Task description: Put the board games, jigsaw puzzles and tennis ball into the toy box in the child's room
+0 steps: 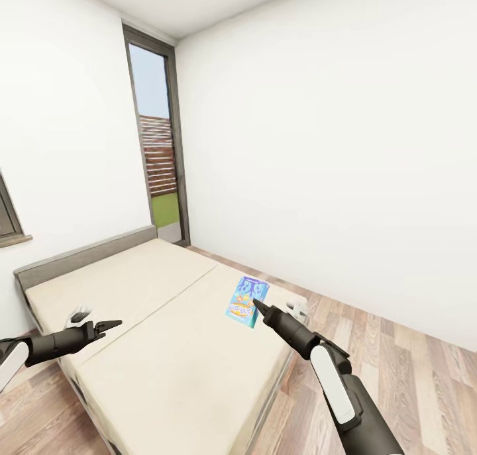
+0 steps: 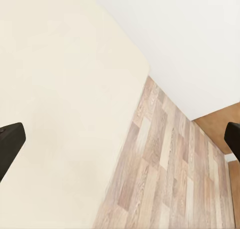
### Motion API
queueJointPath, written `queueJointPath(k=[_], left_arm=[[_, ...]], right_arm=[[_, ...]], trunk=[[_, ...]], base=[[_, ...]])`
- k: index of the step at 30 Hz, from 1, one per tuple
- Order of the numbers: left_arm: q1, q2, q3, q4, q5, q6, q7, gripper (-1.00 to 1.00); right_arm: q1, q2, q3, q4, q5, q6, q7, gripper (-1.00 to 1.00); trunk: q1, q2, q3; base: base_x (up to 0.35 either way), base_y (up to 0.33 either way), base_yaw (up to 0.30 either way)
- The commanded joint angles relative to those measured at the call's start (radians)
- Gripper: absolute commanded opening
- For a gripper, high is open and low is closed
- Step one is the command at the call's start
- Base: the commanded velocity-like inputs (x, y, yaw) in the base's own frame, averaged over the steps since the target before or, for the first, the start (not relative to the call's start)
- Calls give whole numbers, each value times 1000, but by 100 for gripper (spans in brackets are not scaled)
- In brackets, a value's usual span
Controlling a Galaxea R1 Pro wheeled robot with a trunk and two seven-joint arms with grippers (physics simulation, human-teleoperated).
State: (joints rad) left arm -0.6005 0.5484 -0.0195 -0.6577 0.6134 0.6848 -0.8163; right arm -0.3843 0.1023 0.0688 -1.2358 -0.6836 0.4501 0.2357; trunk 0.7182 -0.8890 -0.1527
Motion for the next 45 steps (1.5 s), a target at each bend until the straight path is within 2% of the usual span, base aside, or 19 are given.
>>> queueJointPath(k=[1,45], left_arm=[[-1,1,-3,1,7,6,0,100],[-1,1,-2,1,6,7,0,100]], right_arm=[[-1,0,-1,-1,-5,6,0,-100],[-1,0,-1,-1,-5,6,0,-100]], trunk=[[0,-1,-2],[0,-1,-2]], base=[[59,1,0],[56,-76,0]])
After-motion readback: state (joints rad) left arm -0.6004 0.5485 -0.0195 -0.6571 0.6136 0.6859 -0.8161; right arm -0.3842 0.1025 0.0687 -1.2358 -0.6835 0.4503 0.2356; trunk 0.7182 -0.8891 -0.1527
